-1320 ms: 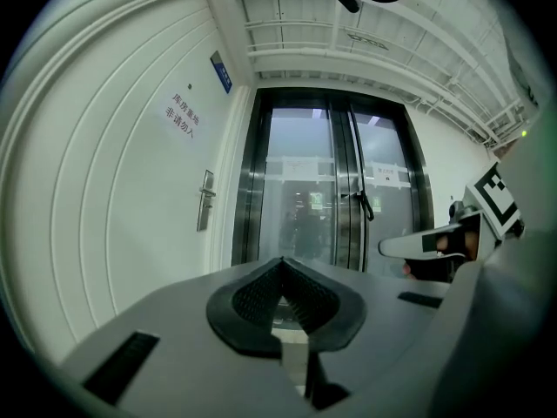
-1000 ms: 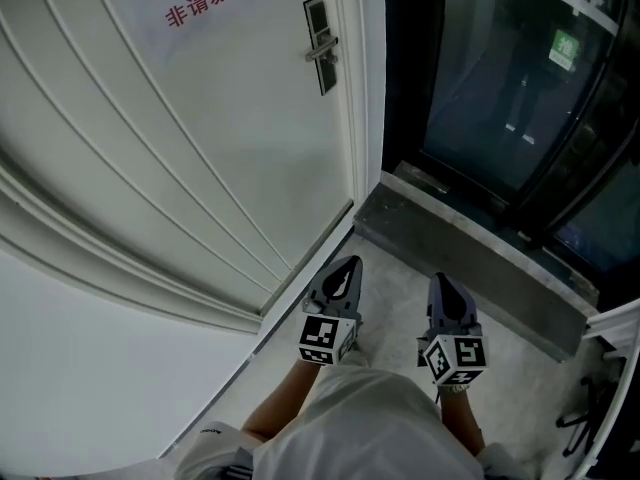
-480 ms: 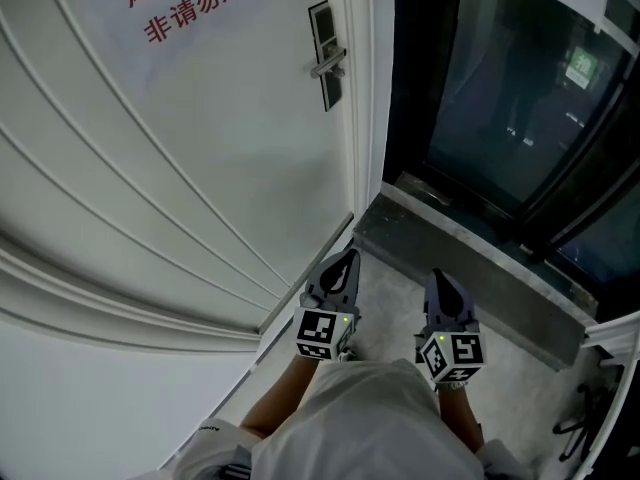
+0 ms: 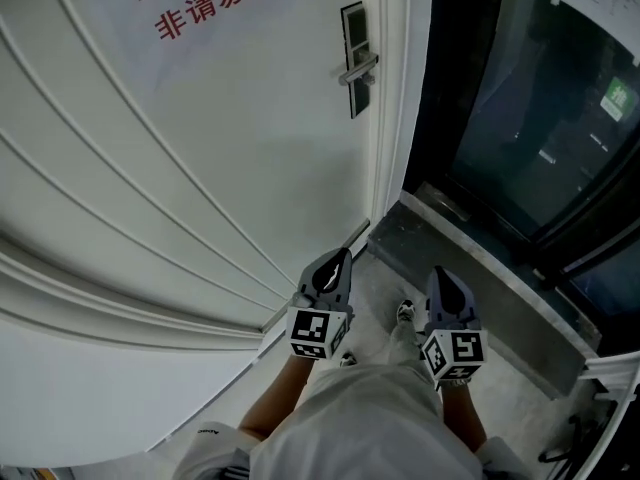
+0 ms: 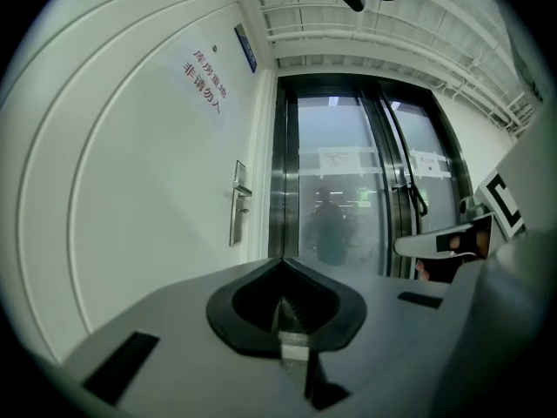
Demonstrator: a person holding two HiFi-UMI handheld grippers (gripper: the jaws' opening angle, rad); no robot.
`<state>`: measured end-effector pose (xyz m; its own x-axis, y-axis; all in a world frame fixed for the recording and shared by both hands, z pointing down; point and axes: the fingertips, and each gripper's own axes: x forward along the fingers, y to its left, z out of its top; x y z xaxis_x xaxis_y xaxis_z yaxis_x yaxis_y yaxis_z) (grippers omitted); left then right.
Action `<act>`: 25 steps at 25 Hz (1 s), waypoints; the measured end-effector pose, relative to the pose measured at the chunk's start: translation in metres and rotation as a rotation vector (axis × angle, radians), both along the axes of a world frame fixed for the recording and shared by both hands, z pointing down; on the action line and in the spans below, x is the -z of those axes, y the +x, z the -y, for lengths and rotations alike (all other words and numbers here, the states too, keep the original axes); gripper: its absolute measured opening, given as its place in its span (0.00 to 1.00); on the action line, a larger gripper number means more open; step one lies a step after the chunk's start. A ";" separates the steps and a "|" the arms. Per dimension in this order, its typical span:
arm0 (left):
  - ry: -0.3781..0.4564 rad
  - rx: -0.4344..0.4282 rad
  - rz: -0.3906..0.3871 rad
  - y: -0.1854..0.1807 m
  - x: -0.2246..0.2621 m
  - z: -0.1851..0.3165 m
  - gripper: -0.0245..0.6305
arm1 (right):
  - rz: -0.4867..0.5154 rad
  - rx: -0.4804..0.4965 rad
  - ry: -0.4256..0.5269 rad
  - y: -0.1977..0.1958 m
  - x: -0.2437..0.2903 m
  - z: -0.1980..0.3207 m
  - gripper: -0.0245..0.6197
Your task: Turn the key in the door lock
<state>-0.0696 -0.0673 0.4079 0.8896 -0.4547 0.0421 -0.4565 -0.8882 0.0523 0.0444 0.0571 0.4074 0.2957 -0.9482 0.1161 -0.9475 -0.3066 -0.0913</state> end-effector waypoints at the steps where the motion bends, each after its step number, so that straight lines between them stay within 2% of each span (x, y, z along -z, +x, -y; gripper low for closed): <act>1: 0.001 0.017 0.002 0.002 0.000 0.006 0.05 | 0.002 0.014 -0.002 0.006 0.000 0.008 0.03; 6: -0.008 0.104 0.007 0.022 -0.002 0.034 0.05 | -0.004 0.123 -0.011 0.031 0.000 0.059 0.03; 15: 0.018 0.233 -0.004 0.080 0.007 0.097 0.05 | -0.108 0.302 -0.013 0.103 0.015 0.156 0.03; 21: 0.034 0.306 0.012 0.113 0.011 0.125 0.05 | -0.259 0.392 -0.018 0.142 0.031 0.207 0.03; 25: 0.042 0.358 0.016 0.132 0.023 0.139 0.05 | -0.420 0.457 -0.010 0.160 0.051 0.236 0.03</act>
<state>0.0623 -0.2061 0.3846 0.6729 -0.7391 0.0294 -0.7396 -0.6730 0.0098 0.2047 -0.1791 0.3566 -0.1182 -0.9891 0.0874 -0.9375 0.1401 0.3185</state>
